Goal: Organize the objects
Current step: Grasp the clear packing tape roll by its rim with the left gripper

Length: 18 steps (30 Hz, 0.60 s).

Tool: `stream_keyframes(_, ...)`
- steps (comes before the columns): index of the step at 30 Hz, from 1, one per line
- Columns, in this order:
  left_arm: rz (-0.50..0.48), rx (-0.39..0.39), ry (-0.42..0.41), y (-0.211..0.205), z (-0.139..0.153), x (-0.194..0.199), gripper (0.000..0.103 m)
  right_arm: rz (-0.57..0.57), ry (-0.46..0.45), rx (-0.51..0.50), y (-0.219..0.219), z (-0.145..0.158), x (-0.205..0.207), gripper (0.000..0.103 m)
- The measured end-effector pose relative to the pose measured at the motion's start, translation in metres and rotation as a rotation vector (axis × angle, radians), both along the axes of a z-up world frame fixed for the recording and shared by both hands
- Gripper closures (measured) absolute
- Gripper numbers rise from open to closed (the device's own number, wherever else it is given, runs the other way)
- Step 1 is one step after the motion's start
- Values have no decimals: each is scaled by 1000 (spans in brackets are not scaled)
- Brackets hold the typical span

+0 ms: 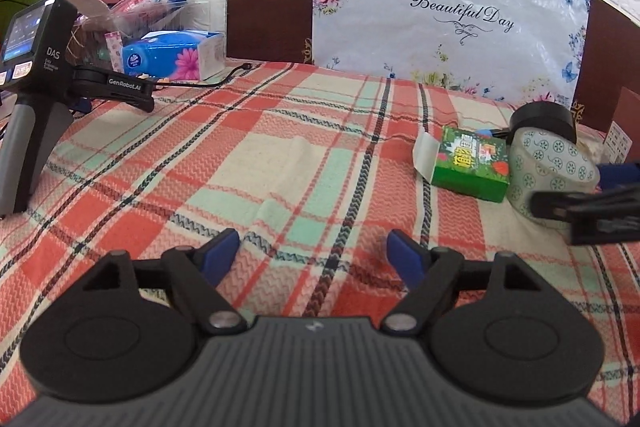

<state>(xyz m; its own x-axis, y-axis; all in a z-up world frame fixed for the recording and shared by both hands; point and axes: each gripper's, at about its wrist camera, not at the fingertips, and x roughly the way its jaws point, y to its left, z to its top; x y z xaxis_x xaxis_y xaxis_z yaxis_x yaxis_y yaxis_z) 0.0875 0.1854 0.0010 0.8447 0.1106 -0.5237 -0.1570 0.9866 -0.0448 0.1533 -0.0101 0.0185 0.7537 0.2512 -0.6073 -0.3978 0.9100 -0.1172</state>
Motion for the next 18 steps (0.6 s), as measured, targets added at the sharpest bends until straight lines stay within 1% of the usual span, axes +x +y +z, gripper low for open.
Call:
stream_keyframes(1, 2, -7, 1, 1, 0, 0, 21, 0, -12, -36, 6, -5, 9, 6)
stream_keyframes(2, 5, -14, -1, 3, -1, 0, 21, -2, -8, -64, 12, -12, 18, 8)
stream_keyframes(4, 8, -21, -4, 4, -1, -1, 21, -9, 7, -27, 11, -17, 23, 10)
stream_keyframes(7, 8, -31, -5, 6, -2, -1, 21, -22, 21, -3, 2, -17, 8, 10)
stream_keyframes(10, 9, -32, -4, 6, -2, -1, 21, -7, 24, 1, -17, -16, -32, 10)
stream_keyframes(13, 7, -19, 4, 5, -2, 0, 21, -13, 48, 17, -50, -13, -82, 9)
stream_keyframes(15, -6, 5, 15, 1, -2, 1, 21, -45, 48, 9, -75, -12, -114, 9)
stream_keyframes(18, -61, 55, 44, -18, 3, -3, 21, -124, 50, 8, -112, -11, -150, 9)
